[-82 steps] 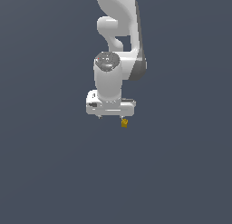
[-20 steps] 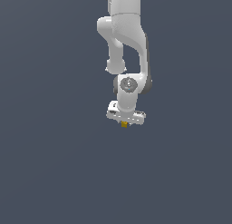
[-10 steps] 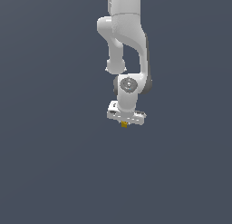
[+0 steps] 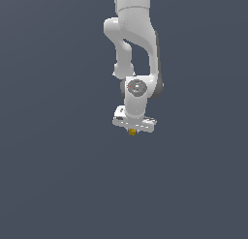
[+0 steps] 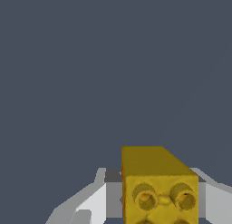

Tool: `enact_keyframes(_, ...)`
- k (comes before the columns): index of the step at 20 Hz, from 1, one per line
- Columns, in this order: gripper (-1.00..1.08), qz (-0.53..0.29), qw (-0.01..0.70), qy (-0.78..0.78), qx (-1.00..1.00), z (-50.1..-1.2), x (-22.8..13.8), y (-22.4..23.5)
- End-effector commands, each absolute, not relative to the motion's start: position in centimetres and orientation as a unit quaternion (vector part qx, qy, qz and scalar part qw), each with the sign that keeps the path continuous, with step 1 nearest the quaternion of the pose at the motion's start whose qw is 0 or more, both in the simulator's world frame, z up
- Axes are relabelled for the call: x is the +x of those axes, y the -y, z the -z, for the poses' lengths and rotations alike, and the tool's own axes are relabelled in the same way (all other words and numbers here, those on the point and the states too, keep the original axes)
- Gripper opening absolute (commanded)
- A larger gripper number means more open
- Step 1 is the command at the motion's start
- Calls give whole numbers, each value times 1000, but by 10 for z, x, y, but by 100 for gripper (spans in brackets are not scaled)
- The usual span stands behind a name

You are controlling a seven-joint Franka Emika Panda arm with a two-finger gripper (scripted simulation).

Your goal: Pick up the object and move it to a goal position.

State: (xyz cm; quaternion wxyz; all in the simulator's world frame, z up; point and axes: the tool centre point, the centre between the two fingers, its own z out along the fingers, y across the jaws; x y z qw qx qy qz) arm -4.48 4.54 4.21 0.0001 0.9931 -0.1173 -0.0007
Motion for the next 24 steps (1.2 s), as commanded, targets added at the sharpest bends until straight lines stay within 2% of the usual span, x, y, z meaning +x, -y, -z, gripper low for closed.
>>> enact_keyframes(1,-100,0,0,117,993,-55,-40,-43)
enact_keyframes(24,-100,0,0,117,993,-260,42,-4)
